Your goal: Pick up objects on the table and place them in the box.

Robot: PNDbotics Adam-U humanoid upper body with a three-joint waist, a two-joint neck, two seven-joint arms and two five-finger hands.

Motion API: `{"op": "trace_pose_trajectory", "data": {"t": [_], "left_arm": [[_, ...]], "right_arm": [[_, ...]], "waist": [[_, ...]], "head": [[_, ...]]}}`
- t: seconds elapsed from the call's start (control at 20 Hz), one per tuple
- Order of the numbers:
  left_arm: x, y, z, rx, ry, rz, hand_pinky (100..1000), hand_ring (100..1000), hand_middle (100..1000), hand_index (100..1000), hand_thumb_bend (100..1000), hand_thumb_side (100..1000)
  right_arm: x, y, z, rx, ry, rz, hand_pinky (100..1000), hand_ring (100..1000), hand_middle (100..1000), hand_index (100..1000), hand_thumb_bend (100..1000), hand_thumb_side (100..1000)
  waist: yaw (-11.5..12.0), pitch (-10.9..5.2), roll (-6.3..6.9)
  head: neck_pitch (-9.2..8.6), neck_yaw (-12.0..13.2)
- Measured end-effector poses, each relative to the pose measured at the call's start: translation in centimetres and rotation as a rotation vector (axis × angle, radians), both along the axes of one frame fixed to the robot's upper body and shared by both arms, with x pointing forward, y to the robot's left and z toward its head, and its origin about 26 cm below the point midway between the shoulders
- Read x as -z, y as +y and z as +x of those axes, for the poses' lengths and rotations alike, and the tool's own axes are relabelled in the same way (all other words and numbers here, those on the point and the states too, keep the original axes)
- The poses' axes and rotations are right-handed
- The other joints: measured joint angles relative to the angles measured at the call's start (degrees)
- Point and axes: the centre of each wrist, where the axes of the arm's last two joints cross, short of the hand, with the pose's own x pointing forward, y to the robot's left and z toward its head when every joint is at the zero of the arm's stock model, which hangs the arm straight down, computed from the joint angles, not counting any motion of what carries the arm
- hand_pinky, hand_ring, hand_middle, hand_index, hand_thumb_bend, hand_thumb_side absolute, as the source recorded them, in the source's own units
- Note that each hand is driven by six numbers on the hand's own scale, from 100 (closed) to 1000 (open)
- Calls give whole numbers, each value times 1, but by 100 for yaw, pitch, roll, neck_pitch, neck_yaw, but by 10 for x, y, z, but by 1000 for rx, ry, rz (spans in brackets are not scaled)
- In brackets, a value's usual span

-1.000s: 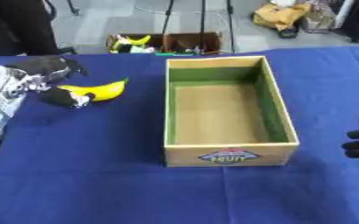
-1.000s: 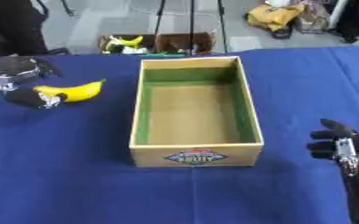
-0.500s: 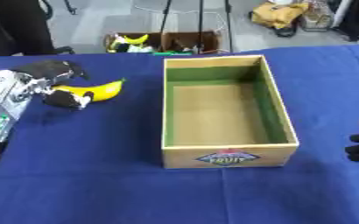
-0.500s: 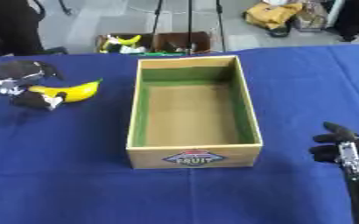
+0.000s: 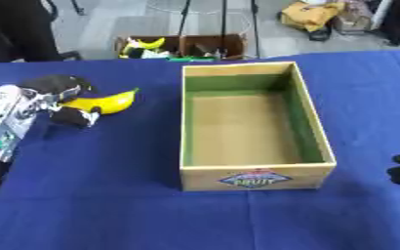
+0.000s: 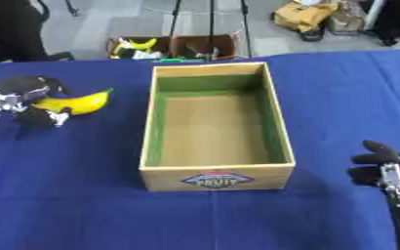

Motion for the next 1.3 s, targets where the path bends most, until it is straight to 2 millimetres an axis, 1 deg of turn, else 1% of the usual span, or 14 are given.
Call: {"op": "trace_pose_trajectory", "data": {"t": [0.2,0.4,0.5,0.55,0.8,0.95,1.1,1.2,1.25,1.3], "left_arm": [[0,1,0,-8,3,8,687,865,900,942,175,620],[0,3,1,-21,1,12,673,854,870,933,160,613],[-1,4,1,-25,-8,13,648,833,821,904,147,604],[-1,4,1,-27,-14,11,643,829,810,900,140,599],[1,6,1,-29,-31,15,646,830,822,903,115,586],[1,7,2,-32,-34,17,647,828,818,897,100,572],[0,7,2,-32,-38,23,654,833,826,901,100,562],[0,8,2,-33,-36,29,671,844,846,919,104,566],[0,9,2,-34,-33,33,674,848,853,921,130,576],[0,10,2,-33,-27,36,673,847,850,914,137,578]], "right_arm": [[0,0,0,0,0,0,624,616,628,832,100,1000],[0,0,0,0,0,0,624,615,628,828,100,1000],[0,0,0,0,-1,0,624,615,627,827,100,1000],[0,0,0,0,-1,0,624,615,627,827,100,1000],[0,0,0,0,-1,0,625,616,627,827,100,1000],[0,0,0,0,-1,0,626,616,627,827,100,1000],[0,0,0,-1,-1,0,626,617,627,826,100,1000],[-1,0,0,-2,-1,-1,627,617,627,826,100,1000],[-1,0,1,-3,-2,-1,627,617,627,826,100,1000],[-1,0,1,-3,-2,-1,627,617,627,826,100,1000]], "waist": [[-11,26,-1],[-35,59,0],[-47,77,0],[-57,81,0],[-70,116,0],[-73,135,0],[-79,144,2],[-93,148,6],[-101,151,11],[-102,154,17]], "head": [[-29,3],[-68,21],[-96,36],[-98,46],[-107,54],[-149,57],[-154,72],[-172,86],[-186,95],[-196,99]]}}
